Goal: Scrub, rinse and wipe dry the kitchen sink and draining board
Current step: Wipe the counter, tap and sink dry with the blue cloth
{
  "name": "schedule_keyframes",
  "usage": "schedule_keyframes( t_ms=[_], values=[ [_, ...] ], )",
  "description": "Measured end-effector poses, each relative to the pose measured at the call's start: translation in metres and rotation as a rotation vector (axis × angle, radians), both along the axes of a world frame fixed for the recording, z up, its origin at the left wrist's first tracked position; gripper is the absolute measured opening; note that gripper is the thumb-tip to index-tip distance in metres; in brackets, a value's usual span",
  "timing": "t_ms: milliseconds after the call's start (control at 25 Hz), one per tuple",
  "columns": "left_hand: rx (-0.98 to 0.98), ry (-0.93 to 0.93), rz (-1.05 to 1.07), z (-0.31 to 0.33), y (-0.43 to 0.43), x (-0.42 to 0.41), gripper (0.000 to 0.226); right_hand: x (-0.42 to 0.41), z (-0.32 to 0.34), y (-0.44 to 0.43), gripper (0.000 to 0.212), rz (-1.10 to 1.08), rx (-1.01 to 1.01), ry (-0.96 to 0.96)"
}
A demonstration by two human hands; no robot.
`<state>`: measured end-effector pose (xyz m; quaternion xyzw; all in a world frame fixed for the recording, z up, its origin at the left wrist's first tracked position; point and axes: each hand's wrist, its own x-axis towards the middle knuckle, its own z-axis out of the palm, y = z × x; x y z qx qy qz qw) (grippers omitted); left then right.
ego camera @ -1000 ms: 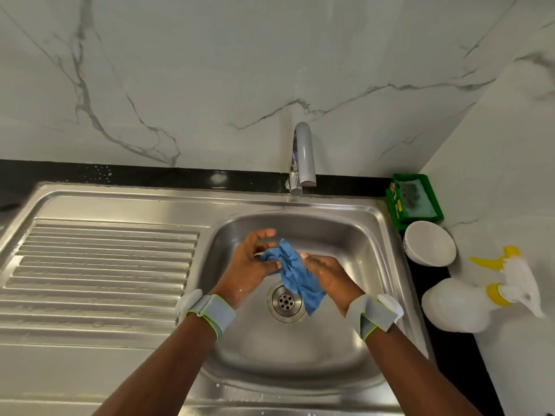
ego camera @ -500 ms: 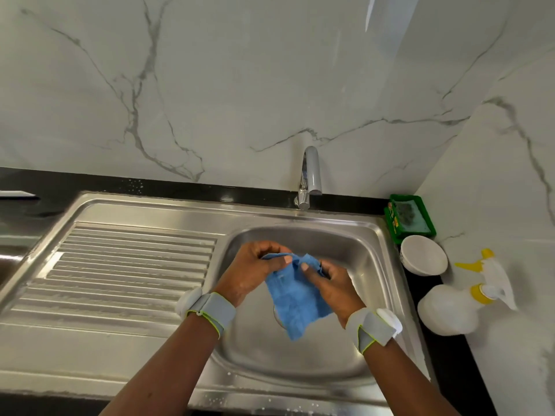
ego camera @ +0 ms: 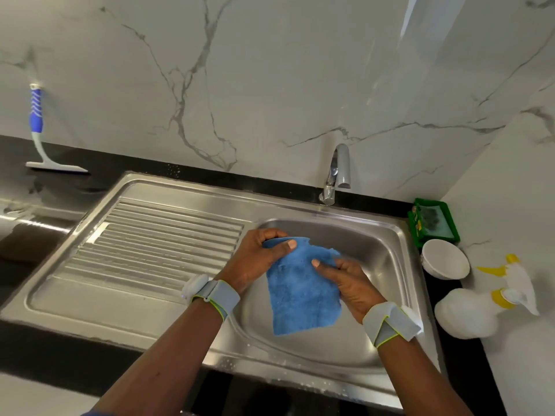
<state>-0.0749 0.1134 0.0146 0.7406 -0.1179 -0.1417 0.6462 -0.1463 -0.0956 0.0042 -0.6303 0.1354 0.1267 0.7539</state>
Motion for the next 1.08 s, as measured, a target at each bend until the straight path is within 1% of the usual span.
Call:
schedule_keyframes(
  t_ms=[80, 120, 240, 280, 440, 560, 640, 720, 800, 920, 1000, 1080],
  values=[
    [0.010, 0.002, -0.015, 0.000, 0.011, -0.007, 0.027, 0.000, 0.002, 0.013, 0.022, -0.088, -0.052, -0.015],
    [0.013, -0.004, -0.014, -0.001, 0.016, -0.010, 0.027, 0.000, 0.004, 0.018, 0.022, -0.106, -0.078, -0.037],
    [0.002, -0.026, 0.027, -0.003, 0.040, -0.016, 0.024, 0.000, 0.007, 0.038, 0.041, -0.069, -0.193, -0.111],
    [-0.009, -0.028, 0.058, -0.003, 0.047, -0.019, 0.023, 0.000, 0.010, 0.046, 0.041, -0.067, -0.224, -0.134],
    [-0.067, -0.039, 0.183, -0.002, 0.092, -0.024, 0.019, -0.002, 0.023, 0.094, 0.010, -0.111, -0.294, -0.244],
    [-0.096, -0.089, 0.174, -0.003, 0.133, -0.020, 0.014, -0.002, 0.026, 0.137, 0.009, -0.160, -0.380, -0.338],
    [-0.112, -0.110, 0.159, 0.000, 0.144, -0.019, 0.012, -0.003, 0.030, 0.148, 0.010, -0.186, -0.460, -0.383],
    [-0.103, -0.135, 0.139, -0.002, 0.178, -0.016, 0.014, -0.006, 0.025, 0.183, 0.011, -0.246, -0.538, -0.360],
    [-0.070, -0.220, 0.152, -0.009, 0.214, -0.013, 0.017, -0.015, 0.028, 0.223, 0.012, -0.286, -0.612, -0.365],
    [-0.047, -0.304, 0.166, -0.008, 0.267, -0.012, 0.017, -0.024, 0.032, 0.282, 0.013, -0.319, -0.636, -0.385],
    [-0.031, -0.295, 0.166, -0.002, 0.297, -0.012, 0.011, -0.028, 0.037, 0.316, 0.013, -0.326, -0.609, -0.383],
    [-0.069, -0.272, 0.151, 0.010, 0.328, -0.013, 0.012, -0.031, 0.045, 0.347, 0.012, -0.343, -0.578, -0.385]
  ],
)
